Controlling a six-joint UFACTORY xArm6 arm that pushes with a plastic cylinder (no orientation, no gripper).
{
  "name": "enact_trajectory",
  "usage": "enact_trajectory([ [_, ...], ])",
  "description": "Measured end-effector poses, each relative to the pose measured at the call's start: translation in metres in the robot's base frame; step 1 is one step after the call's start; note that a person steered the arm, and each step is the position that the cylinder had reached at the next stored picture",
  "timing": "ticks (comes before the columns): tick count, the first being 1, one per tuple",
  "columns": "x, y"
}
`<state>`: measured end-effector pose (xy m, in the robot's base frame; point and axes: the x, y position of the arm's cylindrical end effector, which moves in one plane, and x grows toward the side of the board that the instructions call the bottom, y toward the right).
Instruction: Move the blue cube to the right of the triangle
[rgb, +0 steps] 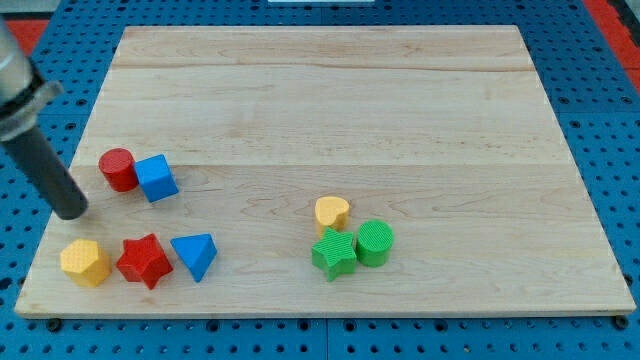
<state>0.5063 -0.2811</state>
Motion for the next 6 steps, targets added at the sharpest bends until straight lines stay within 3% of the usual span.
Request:
enact_trajectory([
  [2,-0.012,-0.023],
  [3,-0.05,-0.023],
  [5,-0.085,0.05],
  [6,-0.055,0.084],
])
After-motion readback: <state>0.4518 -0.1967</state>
